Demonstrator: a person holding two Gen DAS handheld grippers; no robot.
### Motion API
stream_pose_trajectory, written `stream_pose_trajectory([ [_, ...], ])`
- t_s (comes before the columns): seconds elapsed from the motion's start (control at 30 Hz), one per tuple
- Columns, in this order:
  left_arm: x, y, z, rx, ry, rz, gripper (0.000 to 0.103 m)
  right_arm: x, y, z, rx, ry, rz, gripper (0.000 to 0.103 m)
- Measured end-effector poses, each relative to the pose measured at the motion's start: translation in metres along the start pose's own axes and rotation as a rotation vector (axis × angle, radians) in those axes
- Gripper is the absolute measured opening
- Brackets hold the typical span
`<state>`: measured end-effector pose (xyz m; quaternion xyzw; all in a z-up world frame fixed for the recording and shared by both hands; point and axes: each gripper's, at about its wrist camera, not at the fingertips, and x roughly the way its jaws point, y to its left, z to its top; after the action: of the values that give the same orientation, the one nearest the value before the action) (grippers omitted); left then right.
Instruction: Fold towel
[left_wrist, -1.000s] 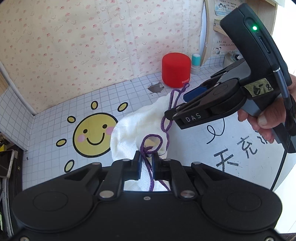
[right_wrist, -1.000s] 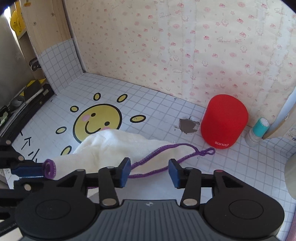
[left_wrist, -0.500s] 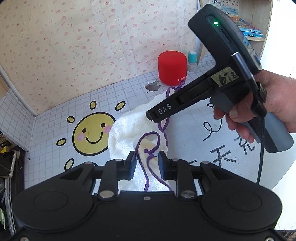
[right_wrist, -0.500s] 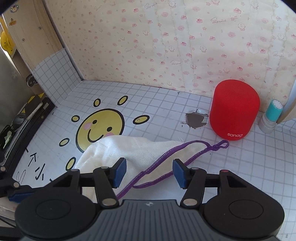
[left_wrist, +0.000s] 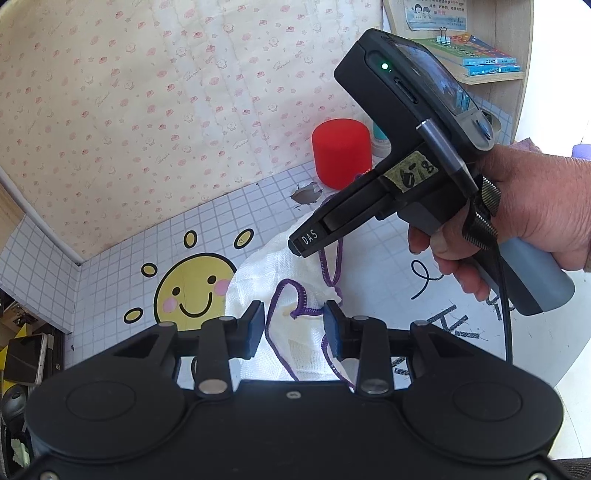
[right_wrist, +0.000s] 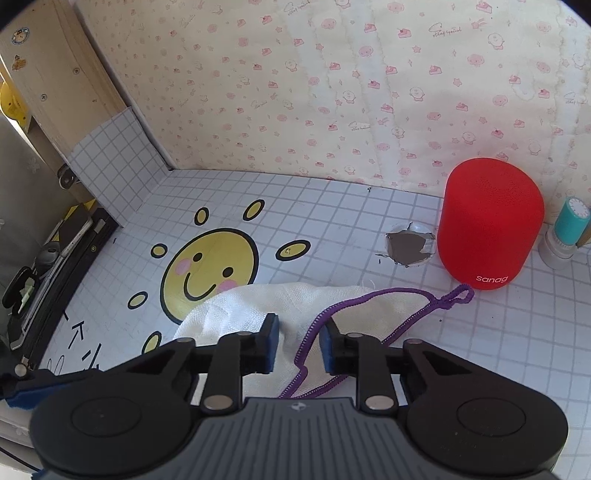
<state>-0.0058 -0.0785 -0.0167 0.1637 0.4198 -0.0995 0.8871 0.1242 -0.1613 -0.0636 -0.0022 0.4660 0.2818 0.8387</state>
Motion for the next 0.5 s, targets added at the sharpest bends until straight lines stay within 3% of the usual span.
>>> stream_pose_trajectory([
  [0.13,0.003,-0.004,0.001,0.017,-0.005,0.008,0.035,-0.003,0.000,0.000,-0.014,0.000,0.015,0.013],
  [0.2,0.007,-0.005,0.002,0.016,0.009,0.008,0.029,-0.003,0.000,0.000,-0.013,0.000,0.015,0.013],
  [0.27,0.010,-0.005,0.002,0.020,0.005,0.002,0.029,-0.004,-0.001,0.000,-0.008,-0.003,0.016,0.008],
  [0.5,0.017,0.000,0.001,-0.039,0.026,-0.054,0.011,-0.009,-0.004,-0.003,-0.013,-0.008,0.025,0.007],
])
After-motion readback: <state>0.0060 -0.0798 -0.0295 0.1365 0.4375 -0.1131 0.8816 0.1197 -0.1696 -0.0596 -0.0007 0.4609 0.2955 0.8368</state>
